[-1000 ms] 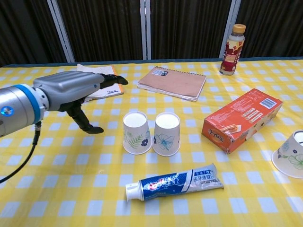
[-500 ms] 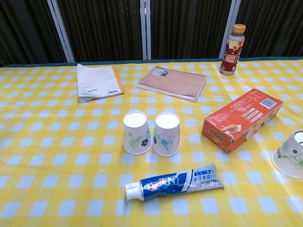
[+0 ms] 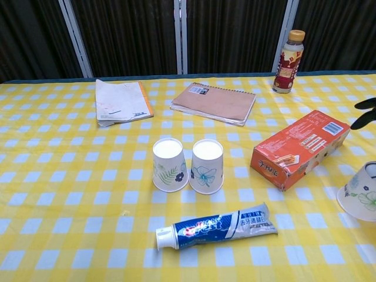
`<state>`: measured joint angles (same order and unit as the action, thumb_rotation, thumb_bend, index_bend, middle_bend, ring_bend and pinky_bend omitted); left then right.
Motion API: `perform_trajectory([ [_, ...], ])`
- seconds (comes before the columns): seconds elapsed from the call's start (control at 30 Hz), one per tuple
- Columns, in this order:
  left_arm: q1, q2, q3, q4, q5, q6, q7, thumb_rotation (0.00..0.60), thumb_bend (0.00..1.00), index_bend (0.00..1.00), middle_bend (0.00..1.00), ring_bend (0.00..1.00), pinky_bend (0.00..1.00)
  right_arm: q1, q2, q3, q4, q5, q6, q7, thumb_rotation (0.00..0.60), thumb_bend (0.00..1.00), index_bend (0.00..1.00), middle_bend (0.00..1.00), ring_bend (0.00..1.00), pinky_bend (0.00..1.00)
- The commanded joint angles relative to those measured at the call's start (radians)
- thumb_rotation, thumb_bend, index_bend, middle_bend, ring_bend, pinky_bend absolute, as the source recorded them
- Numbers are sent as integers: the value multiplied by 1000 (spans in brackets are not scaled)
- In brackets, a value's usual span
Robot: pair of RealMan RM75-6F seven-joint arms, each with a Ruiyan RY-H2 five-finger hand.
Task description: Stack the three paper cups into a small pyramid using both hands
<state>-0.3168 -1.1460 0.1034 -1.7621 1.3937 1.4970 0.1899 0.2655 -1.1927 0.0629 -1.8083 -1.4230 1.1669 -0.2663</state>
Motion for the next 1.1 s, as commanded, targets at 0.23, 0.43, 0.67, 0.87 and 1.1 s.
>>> perform_trajectory([
  [0.23,18,4,-27,-5,12,-30,1,600,248,0,0,0,0,29,11,0,-9,119,-61,-70,600,172,252,0,0,0],
  [0.43,28,4,-40,-7,20,-41,5,600,247,0,0,0,0,38,-9,0,18,141,-64,-72,600,172,268,0,0,0],
  [0.67,40,6,-56,-6,30,-53,0,600,247,0,0,0,0,45,-33,-3,56,159,-66,-61,600,196,298,0,0,0],
  [0.87,48,7,-67,-4,34,-61,-2,600,247,0,0,0,0,46,-55,-6,87,161,-59,-47,600,240,436,14,0,0],
  [1.1,58,10,-83,-2,37,-67,-8,600,248,0,0,0,0,45,-76,-1,108,132,-35,9,600,245,469,53,0,16],
])
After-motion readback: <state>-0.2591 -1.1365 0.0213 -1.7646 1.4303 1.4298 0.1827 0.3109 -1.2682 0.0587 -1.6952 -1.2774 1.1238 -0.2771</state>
